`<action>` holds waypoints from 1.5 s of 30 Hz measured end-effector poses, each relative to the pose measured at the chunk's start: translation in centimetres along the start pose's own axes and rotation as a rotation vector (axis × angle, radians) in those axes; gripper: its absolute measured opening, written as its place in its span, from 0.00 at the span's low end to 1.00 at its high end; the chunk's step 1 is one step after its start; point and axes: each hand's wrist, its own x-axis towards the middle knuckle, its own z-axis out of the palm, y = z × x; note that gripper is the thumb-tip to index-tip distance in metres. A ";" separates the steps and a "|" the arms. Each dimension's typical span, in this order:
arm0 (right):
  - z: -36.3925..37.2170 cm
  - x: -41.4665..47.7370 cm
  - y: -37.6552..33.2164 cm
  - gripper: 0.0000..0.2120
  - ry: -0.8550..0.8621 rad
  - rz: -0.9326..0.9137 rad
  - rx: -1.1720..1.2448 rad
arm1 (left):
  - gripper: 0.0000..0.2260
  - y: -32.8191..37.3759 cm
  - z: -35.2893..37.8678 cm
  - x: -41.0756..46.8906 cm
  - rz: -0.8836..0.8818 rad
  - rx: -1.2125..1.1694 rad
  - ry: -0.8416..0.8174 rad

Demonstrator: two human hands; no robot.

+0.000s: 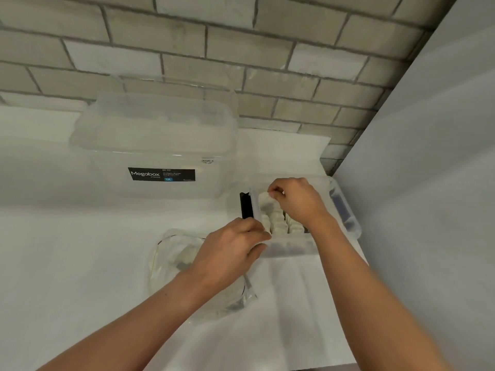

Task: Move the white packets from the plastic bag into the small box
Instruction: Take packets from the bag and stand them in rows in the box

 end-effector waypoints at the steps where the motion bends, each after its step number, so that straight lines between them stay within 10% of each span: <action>1: 0.5 0.5 0.1 0.08 -0.056 0.008 0.021 | 0.08 0.0 0.1 0.1 0.002 0.002 0.002; 16: 1.9 2.0 0.3 0.08 -0.022 0.050 -0.002 | 0.11 -0.2 0.1 -0.4 -0.029 -0.060 -0.049; 24: -1.7 -6.2 -3.8 0.02 0.332 0.092 0.489 | 0.13 -4.1 -3.4 -5.6 -0.229 -0.086 0.063; 30: 0.9 -13.0 -12.1 0.03 0.234 -0.045 0.692 | 0.10 -8.4 -4.7 -10.2 -0.350 0.100 0.082; 45: 10.6 -11.9 -14.8 0.05 -0.127 0.001 -0.108 | 0.29 -10.5 -3.8 -12.0 -0.566 -0.005 -0.259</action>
